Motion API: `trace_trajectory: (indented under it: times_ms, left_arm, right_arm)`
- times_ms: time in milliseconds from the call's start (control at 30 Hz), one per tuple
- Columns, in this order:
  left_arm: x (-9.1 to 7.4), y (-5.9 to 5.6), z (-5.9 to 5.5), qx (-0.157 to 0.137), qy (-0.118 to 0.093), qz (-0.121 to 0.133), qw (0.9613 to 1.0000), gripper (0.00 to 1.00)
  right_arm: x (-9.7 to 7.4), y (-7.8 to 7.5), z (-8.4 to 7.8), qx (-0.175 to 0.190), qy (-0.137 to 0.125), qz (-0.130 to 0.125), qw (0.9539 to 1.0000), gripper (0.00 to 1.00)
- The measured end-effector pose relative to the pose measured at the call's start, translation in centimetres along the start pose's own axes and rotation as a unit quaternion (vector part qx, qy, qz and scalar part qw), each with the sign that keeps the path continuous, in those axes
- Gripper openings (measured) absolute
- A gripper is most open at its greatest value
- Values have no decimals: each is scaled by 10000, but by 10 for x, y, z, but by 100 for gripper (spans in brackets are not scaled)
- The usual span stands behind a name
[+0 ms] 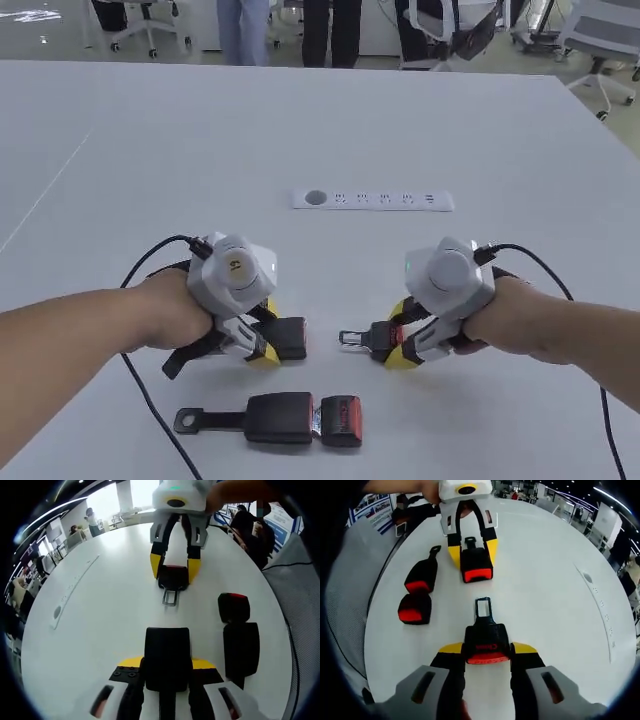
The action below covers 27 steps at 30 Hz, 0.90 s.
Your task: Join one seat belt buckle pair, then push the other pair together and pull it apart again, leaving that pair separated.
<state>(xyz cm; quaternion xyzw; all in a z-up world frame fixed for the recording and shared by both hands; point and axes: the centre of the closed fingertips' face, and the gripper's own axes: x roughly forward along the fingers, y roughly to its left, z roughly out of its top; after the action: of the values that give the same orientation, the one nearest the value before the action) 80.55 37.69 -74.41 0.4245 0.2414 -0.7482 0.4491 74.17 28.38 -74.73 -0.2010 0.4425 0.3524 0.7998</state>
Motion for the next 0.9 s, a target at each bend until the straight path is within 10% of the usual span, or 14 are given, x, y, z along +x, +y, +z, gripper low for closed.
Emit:
trace_trajectory:
  times_ms: [900]
  left_arm:
    - [0, 2, 0, 22, -30, -35, 10000, 33]
  right_arm:
    - [23, 3, 39, -291, -55, 23, 9996, 33]
